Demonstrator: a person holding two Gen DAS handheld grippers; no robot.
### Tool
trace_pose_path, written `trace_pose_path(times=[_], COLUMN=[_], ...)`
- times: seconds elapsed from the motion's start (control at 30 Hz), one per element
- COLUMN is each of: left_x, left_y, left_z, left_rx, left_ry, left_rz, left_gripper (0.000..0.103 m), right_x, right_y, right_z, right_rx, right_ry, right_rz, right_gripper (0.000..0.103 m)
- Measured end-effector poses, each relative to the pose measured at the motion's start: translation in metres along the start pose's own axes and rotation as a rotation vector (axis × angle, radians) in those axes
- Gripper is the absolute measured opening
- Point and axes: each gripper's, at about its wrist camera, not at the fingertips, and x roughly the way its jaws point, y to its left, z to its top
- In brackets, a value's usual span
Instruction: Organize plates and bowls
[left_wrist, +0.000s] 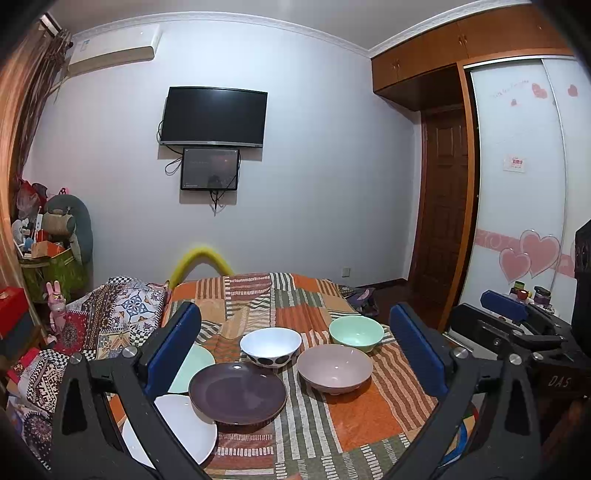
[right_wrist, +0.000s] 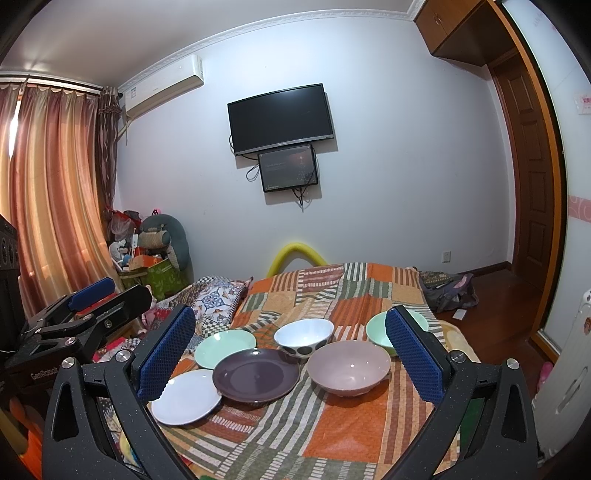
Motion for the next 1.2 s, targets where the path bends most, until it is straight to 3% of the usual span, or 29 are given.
trace_pose_path(times=[0.93, 1.2], left_x=[0.008, 0.035], left_y=[0.010, 0.027], left_z=[-0.008, -0.020], left_rx=[-0.006, -0.020], left_ry=[0.019, 0.089], left_rz=[0.005, 0.021], left_gripper=[0.103, 0.103], right_x=[0.010, 0.033], right_y=[-0.002, -0.007], right_z=[-0.005, -0.018], right_rx=[0.001, 0.022], right_ry=[0.020, 0.073], right_rz=[0.008, 0.016], right_gripper=[0.103, 0.103])
